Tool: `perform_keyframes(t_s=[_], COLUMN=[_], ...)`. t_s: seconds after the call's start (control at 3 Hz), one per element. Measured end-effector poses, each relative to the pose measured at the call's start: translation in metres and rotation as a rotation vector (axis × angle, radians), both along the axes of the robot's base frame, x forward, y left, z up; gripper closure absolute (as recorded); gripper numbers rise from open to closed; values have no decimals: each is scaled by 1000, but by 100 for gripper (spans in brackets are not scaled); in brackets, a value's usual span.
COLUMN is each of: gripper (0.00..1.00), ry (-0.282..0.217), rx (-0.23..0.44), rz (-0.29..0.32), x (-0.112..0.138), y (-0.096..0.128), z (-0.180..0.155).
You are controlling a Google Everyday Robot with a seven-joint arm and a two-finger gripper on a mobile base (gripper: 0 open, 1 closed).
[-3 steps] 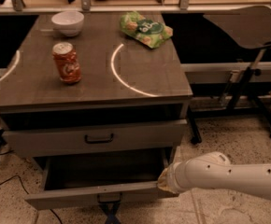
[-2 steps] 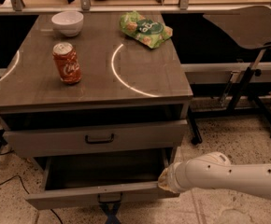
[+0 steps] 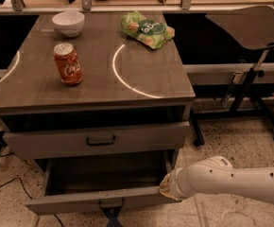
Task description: Close middle drawer
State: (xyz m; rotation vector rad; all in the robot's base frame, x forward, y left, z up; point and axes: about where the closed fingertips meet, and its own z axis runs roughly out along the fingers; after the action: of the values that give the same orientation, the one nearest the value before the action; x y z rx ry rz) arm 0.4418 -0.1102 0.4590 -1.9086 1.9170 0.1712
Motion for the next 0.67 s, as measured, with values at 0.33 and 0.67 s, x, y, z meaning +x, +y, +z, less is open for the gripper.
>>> perform_keyframes(t_s=[0.33, 0.67], gripper=[91, 100], ry=[-24, -35], rx=[-30, -65], rz=[-25, -53], x=[-11, -22], y=[-13, -28], z=[26, 52])
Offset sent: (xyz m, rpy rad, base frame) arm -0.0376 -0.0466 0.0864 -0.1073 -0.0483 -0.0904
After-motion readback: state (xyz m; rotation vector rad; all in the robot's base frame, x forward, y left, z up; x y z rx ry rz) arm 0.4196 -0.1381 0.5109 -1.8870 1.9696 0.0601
